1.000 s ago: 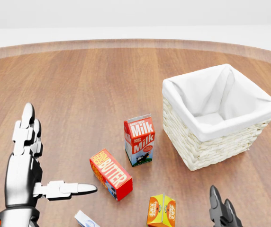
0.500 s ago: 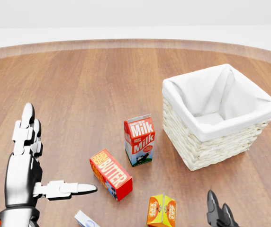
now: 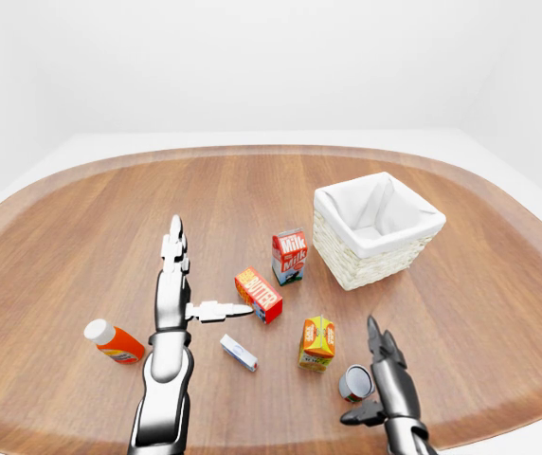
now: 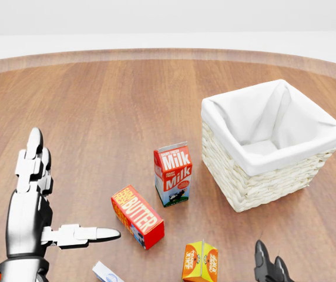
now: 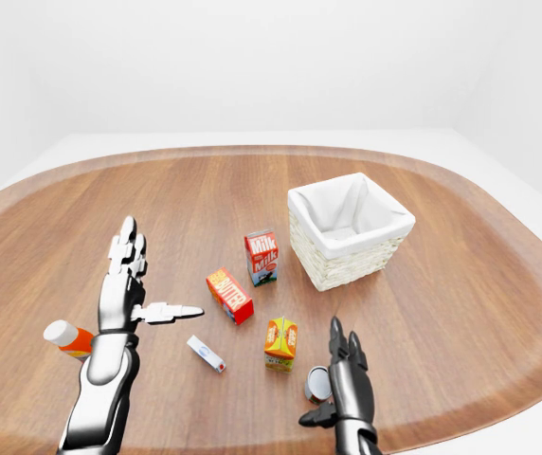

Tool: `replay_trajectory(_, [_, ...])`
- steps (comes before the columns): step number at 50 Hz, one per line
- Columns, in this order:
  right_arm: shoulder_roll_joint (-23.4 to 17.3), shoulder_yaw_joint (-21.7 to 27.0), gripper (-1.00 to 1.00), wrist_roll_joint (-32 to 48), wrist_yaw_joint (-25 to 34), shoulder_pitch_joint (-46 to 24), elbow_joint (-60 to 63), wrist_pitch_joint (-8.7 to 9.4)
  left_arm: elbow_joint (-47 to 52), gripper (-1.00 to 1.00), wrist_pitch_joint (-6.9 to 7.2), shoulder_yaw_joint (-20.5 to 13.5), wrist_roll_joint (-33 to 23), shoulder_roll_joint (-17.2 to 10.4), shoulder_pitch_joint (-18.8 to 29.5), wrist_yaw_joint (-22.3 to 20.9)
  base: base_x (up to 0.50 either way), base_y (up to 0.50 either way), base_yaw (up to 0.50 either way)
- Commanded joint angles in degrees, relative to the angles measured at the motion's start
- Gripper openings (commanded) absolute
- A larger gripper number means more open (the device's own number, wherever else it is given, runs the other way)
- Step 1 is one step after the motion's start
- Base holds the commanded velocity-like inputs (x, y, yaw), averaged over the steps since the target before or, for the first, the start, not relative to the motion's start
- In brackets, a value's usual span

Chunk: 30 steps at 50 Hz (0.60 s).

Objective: Pick up the alphabet soup and the tomato sauce, and put them in the basket.

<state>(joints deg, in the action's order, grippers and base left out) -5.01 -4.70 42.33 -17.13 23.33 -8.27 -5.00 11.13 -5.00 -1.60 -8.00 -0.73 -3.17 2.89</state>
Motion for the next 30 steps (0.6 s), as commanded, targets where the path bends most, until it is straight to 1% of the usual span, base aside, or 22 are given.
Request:
replay_trajectory(1, [-0.24,-0.06,1.0,1.12,-1.71,-1.92,-3.5,0.0,-0.02,1.0,0.0,0.13,0.02,-0.01,-0.1,-0.27,0.0,0.0,0.0])
replay_trajectory(9, [-0.34,0.78,1.0,1.18,-2.35,-4.45,-6.37,0.0,-0.01,1.0,0.0,0.12,0.04,0.01,-0.11,-0.25,0.0,0.0,0.0])
replay_trajectory(30, [-0.4,0.13,1.0,2.7,-4.19,-4.86,-8.84,0.0,-0.03,1.0,0.0,0.13,0.03,-0.01,-0.1,-0.27,0.0,0.0,0.0])
